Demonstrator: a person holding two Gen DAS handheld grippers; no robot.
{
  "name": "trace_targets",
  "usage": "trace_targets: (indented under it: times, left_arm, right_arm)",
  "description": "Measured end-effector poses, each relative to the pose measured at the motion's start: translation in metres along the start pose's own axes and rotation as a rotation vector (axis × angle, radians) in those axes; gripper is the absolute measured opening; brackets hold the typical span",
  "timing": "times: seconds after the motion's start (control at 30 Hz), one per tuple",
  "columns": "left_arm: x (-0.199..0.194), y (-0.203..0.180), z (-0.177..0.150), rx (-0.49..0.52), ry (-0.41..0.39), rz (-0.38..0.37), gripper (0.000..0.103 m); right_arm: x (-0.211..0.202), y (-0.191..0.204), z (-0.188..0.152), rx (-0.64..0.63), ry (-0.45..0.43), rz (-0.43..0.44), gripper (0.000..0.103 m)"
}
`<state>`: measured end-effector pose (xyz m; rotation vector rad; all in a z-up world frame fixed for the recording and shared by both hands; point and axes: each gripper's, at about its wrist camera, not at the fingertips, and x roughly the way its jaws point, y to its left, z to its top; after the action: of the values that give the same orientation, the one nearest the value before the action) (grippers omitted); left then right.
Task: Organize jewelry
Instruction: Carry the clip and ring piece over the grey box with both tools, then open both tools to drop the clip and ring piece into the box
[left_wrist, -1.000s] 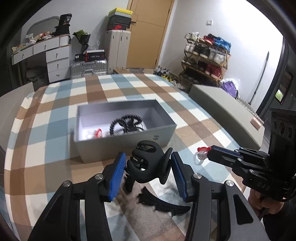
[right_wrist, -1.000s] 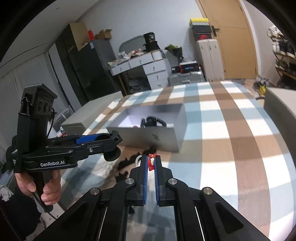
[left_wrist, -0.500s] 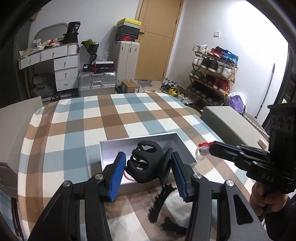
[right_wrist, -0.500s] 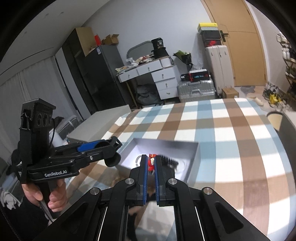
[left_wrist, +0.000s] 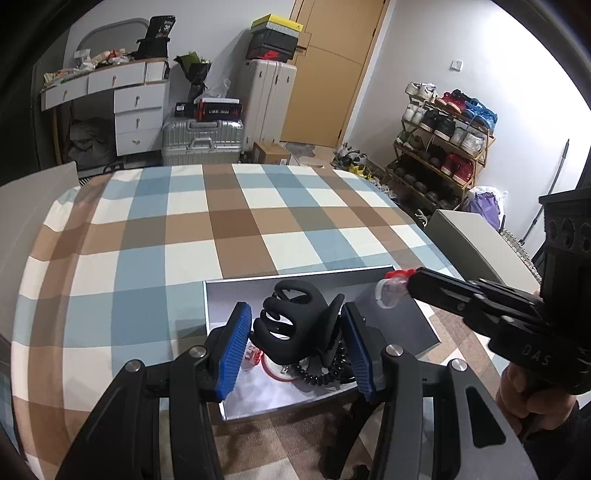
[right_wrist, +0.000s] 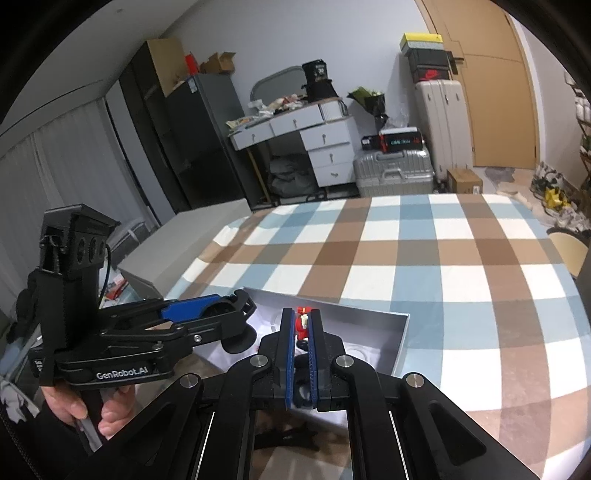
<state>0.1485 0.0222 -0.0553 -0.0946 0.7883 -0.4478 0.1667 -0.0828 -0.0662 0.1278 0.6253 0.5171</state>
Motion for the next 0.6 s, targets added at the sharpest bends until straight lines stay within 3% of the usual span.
trace_targets:
  times: [0.6]
  left_arm:
    - [0.008, -0.006, 0.002, 0.012, 0.016, -0.024, 0.045]
  right_arm:
    - [0.029, -0.008, -0.003, 0.020, 0.050, 0.007, 0.009]
